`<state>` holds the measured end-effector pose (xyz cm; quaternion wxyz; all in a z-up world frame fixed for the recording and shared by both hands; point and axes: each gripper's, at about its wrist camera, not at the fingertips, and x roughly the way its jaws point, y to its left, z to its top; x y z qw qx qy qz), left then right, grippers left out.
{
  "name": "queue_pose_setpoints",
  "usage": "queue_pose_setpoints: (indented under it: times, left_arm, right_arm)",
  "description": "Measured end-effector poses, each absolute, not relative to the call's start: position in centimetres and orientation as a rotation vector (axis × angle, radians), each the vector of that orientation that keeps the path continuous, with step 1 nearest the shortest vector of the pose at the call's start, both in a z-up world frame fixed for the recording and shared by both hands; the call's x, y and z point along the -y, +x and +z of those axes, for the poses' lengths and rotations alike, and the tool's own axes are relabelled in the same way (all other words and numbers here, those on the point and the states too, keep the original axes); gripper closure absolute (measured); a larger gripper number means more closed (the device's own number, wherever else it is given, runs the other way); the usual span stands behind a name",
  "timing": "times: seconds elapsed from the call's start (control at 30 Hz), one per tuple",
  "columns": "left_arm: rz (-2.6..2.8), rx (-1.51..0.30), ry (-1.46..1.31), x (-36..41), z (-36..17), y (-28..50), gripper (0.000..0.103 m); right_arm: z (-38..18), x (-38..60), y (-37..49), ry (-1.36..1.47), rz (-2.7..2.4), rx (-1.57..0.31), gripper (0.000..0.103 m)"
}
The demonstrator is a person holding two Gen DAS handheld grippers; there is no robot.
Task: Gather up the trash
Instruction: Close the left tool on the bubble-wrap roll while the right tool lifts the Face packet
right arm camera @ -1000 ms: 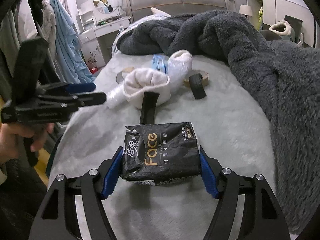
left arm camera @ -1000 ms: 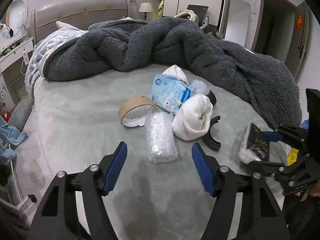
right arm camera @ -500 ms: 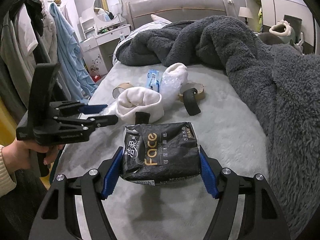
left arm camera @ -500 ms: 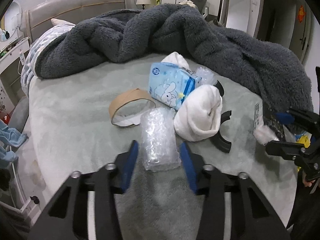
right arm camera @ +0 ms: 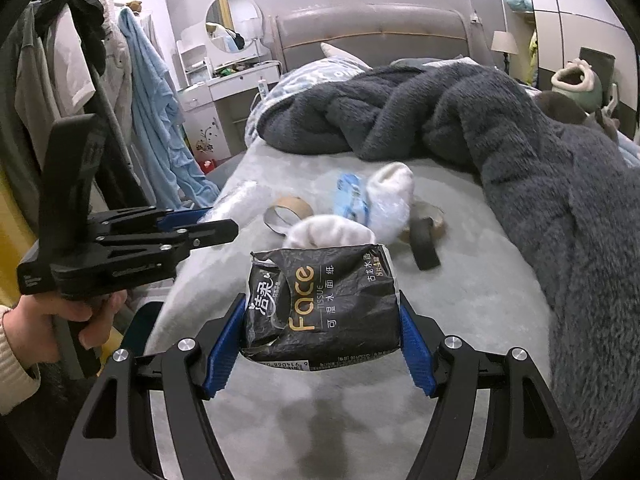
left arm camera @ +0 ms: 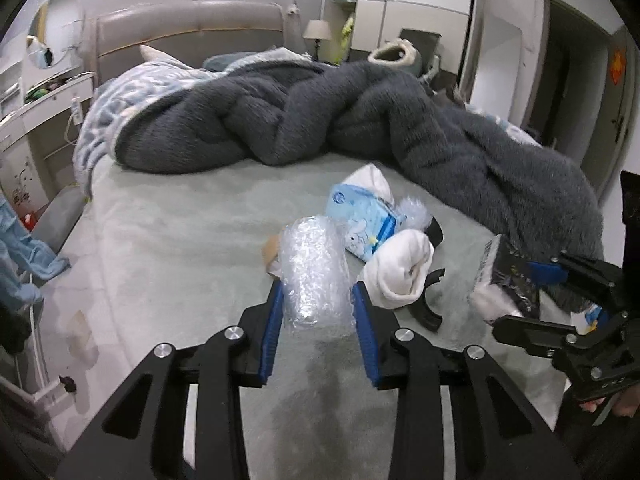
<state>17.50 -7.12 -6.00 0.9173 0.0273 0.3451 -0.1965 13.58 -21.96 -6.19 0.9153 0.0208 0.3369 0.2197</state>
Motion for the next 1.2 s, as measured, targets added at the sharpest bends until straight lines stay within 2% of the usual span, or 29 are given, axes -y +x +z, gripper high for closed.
queue_pose_setpoints:
  times: [0.7,1.2]
  left_arm:
    - [-0.149,-0.787,-0.072,-2.2,-6.9,13.3,0.066]
    - [-0.029,-0.948,-0.106,-9.3,-11.2,11.8,0.066]
  right_arm:
    - [-2.2,12.3,13.7,0.001,0.589,-0.675,0.032]
    - [-3.0,3.2,14.9,-0.046,0.696,-0.768,0.032]
